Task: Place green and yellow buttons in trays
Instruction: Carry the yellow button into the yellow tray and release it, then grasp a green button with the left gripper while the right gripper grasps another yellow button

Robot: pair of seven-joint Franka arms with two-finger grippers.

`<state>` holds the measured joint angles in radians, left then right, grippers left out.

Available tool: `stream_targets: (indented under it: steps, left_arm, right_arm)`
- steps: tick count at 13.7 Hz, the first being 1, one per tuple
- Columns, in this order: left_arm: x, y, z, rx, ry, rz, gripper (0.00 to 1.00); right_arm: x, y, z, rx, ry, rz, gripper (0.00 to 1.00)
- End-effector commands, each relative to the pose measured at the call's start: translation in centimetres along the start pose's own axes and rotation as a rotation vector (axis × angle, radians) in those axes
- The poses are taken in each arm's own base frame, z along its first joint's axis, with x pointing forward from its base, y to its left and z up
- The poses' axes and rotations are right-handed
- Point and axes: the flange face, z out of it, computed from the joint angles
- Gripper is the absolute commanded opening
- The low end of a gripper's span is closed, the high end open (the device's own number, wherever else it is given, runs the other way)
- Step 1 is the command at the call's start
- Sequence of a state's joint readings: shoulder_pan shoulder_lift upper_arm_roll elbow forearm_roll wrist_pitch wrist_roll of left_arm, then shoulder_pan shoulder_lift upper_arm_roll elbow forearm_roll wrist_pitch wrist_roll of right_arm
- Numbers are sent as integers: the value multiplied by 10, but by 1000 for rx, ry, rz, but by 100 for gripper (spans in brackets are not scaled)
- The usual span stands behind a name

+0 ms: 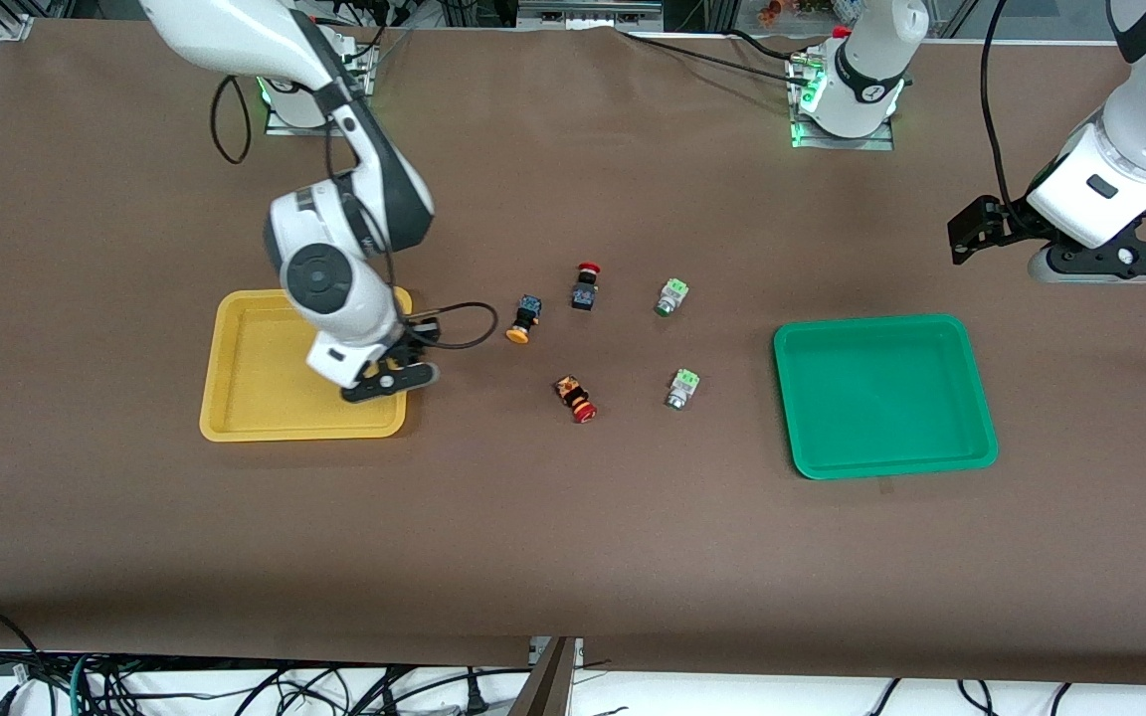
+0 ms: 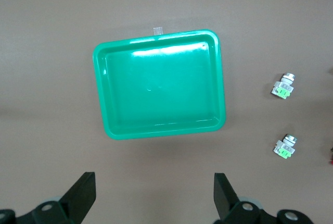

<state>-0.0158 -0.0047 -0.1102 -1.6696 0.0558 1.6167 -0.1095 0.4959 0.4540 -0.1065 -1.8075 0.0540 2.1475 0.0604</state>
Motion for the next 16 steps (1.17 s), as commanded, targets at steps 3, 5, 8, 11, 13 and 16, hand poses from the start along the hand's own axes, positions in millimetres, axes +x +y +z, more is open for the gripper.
stream_targets:
  steps: [3, 5, 8, 11, 13, 16]
  left_arm:
    - [0, 3, -7, -25, -5, 9, 100]
    - [0, 3, -7, -25, -5, 9, 100]
    - [0, 3, -7, -25, -5, 8, 100]
    - [3, 15, 4, -25, -28, 36, 100]
    - [15, 41, 52, -19, -154, 93, 100]
    - [53, 113, 119, -28, -189, 195, 100]
  right_arm:
    - [-26, 94, 12, -24, -62, -78, 3]
    - [-37, 115, 29, -28, -87, -59, 5]
    - [-50, 132, 58, -33, -78, -29, 22]
    - [-52, 136, 62, -32, -73, -20, 49]
    - [-49, 131, 53, -29, -70, -7, 49]
    - [-43, 124, 41, -25, -75, 33, 56]
